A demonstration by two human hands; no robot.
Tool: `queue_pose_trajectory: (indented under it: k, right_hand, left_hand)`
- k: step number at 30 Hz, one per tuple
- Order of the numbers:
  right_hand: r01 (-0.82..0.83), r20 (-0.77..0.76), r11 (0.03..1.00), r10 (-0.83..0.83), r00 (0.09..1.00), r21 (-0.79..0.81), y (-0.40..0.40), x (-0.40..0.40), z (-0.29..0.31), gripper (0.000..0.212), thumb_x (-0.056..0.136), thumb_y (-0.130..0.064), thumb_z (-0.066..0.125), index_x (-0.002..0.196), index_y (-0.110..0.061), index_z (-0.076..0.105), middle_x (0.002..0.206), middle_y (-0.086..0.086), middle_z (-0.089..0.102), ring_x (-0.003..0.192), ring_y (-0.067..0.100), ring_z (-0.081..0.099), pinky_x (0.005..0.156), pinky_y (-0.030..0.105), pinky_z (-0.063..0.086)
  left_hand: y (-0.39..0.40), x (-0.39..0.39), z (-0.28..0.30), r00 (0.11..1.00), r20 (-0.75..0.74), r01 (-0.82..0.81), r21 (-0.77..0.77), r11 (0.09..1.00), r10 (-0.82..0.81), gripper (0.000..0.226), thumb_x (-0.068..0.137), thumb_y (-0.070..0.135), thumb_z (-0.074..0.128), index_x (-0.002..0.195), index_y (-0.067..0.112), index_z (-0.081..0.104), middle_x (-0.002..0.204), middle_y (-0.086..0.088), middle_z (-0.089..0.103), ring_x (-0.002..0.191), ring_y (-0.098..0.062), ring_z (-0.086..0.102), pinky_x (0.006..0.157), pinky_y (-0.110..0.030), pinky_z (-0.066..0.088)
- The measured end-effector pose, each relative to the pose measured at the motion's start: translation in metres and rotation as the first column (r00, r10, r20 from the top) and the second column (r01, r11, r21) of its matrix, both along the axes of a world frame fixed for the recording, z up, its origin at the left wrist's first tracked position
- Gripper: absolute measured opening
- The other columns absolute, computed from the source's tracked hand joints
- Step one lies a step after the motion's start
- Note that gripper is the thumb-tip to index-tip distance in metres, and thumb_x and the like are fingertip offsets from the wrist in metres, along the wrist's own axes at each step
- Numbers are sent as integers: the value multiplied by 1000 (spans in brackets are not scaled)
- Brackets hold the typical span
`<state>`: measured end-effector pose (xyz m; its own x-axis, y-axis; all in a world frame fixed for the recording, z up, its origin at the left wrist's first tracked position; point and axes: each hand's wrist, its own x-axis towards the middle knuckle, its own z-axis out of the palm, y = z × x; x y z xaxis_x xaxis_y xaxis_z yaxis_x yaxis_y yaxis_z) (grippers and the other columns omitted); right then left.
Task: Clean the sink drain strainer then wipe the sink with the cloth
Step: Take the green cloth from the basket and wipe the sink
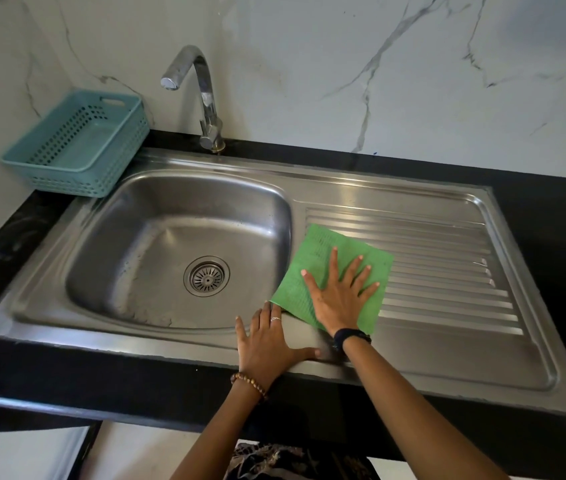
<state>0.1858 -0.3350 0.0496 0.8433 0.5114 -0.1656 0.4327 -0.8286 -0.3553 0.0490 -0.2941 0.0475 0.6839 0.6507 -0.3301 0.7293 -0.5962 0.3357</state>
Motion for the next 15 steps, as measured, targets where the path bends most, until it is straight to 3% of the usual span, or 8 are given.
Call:
queue_pose_trajectory:
  k: [4,8,12,15]
  right_hand:
    - [-8,85,993,17,996,-114,-34,29,-5,78,85,-71,24,147,-34,-4,157,17,-11,144,38,-10,110,64,-10]
    - [37,107,991,-23,994,-130,-64,56,-5,78,84,-72,24,148,-35,0,157,16,-9,145,37,-7,112,64,-5]
    - [119,101,985,-107,989,-123,-51,54,-3,88,76,-82,21,148,-35,5,156,22,-8,143,42,-8,110,68,-7]
    - [70,126,988,-52,991,-140,-32,42,-5,92,68,-86,7,147,-39,2,155,24,-7,142,46,-7,106,69,-10]
  left_hand:
    - [1,0,0,1000,2,0,-15,1000,0,126,54,88,43,147,18,-5,158,-2,9,145,-18,11,115,-54,1]
    - [1,-2,-1,1000,8,16,-26,1000,-15,125,56,87,44,147,18,-7,158,-2,7,145,-18,10,115,-53,0]
    - [2,-1,-2,1000,10,14,-28,1000,-14,125,56,86,44,147,18,-9,158,-2,5,146,-18,8,115,-53,-1]
    - [0,-1,-3,1000,12,-9,-17,1000,9,127,54,87,44,147,18,-9,158,-2,6,145,-18,9,116,-52,-1]
